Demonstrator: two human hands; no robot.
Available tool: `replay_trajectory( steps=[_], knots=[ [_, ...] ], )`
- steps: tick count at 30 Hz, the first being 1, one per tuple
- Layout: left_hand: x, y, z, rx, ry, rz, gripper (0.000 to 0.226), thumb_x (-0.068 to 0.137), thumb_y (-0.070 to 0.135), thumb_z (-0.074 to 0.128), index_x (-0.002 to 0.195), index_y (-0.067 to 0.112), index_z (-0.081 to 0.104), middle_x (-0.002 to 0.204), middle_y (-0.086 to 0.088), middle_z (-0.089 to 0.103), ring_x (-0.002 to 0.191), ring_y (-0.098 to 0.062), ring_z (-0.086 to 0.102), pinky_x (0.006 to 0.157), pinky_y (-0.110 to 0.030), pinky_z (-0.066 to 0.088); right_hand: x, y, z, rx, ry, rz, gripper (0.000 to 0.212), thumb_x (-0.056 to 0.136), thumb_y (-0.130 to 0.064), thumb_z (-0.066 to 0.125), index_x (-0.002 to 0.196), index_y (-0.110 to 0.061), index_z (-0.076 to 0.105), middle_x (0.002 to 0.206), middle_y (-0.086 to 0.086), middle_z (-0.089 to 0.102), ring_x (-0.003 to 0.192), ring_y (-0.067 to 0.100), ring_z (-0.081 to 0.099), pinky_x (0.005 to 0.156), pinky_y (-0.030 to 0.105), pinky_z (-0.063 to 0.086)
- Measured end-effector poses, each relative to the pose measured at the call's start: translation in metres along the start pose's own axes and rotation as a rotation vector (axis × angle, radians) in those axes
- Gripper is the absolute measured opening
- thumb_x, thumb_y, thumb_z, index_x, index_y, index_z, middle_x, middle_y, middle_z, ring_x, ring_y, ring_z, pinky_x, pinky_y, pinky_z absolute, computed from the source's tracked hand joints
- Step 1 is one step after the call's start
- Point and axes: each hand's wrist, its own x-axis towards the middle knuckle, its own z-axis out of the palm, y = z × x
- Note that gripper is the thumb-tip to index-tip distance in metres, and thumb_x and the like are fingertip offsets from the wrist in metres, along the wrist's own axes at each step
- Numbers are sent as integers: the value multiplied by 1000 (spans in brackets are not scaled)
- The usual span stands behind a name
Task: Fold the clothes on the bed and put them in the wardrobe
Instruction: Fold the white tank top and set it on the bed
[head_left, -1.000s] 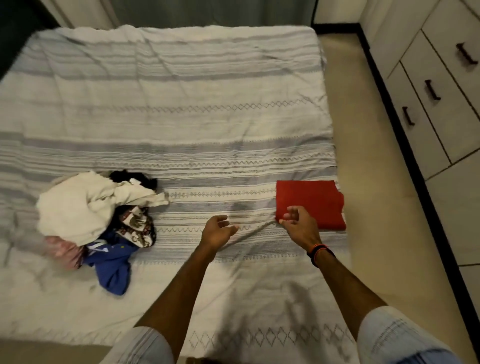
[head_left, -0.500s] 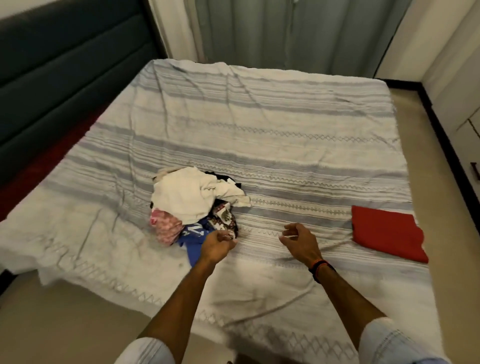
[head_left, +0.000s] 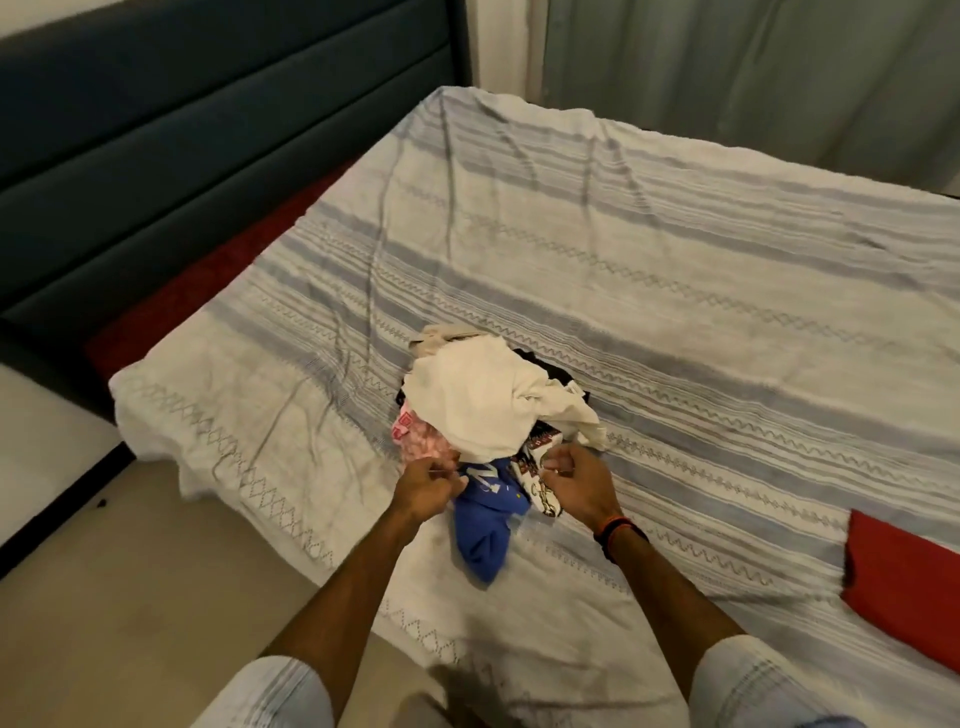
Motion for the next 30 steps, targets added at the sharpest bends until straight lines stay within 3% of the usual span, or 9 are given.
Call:
replay_trajectory(
  steps=[6, 8, 11, 13, 18, 23, 25, 28, 30],
  knots=[
    [50, 23, -22, -8, 5, -54, 11, 85, -3, 67, 88, 7, 67, 78, -5, 66, 69, -14, 66, 60, -25, 52, 55, -32, 30, -7, -74, 1, 28, 86, -11, 72, 112, -9, 60, 103, 7, 68, 93, 18, 65, 68, 10, 45],
    [68, 32, -26, -20, -7, -74, 16, 87, -10, 61, 94, 5, 61, 79, -3, 63, 65, -13, 65, 49, -17, 49, 72, -41, 37, -32, -71, -8, 31, 86, -13, 72, 114, -9, 60, 105, 6, 67, 92, 17, 64, 69, 12, 47],
    [113, 42, -35, 30, -11, -64, 26, 86, -4, 64, 107, 9, 61, 97, -3, 63, 90, -21, 61, 68, -24, 52, 102, -52, 51, -106, -48, 0, 33, 86, -20, 71, 117, -12, 59, 107, 4, 67, 94, 17, 64, 80, 27, 53],
    [137, 50, -37, 38, -40, -73, 29, 84, 0, 69, 109, 13, 62, 104, -5, 66, 94, -23, 62, 80, -33, 54, 118, -61, 58, -157, -31, 26, 35, 87, -23, 71, 119, -13, 59, 109, 3, 67, 94, 17, 64, 82, 28, 53],
    [193, 65, -45, 67, -60, -69, 29, 84, 8, 74, 110, 9, 61, 104, -8, 68, 97, -23, 66, 77, -31, 53, 166, -80, 79, -320, -8, 15, 44, 86, -31, 71, 124, -13, 57, 119, 7, 61, 106, 23, 59, 95, 39, 49],
    [224, 69, -49, 108, -61, -83, 37, 79, 11, 77, 112, 15, 59, 99, -3, 69, 93, -22, 66, 87, -41, 57, 198, -96, 101, -500, -17, 26, 71, 85, -50, 69, 140, -13, 46, 139, 12, 44, 126, 31, 45, 103, 41, 43],
    [232, 67, -49, 118, -75, -86, 39, 80, 13, 77, 115, 16, 60, 97, -1, 69, 89, -19, 65, 85, -39, 57, 208, -99, 107, -565, -81, 72, 59, 87, -47, 66, 134, -14, 52, 131, 12, 49, 121, 31, 49, 97, 40, 45],
    [235, 65, -48, 123, -94, -98, 36, 81, 14, 76, 112, 16, 58, 88, 2, 66, 80, -15, 64, 80, -35, 57, 212, -98, 111, -527, -76, 100, 18, 91, -22, 62, 105, -14, 70, 112, 9, 66, 105, 28, 60, 88, 36, 50],
    [237, 64, -48, 141, -81, -90, 38, 81, 16, 76, 113, 14, 57, 93, -1, 67, 83, -16, 63, 82, -36, 57, 211, -99, 110, -419, -63, 121, 16, 88, -10, 59, 92, -14, 74, 103, 6, 72, 98, 26, 64, 86, 32, 50]
  ],
)
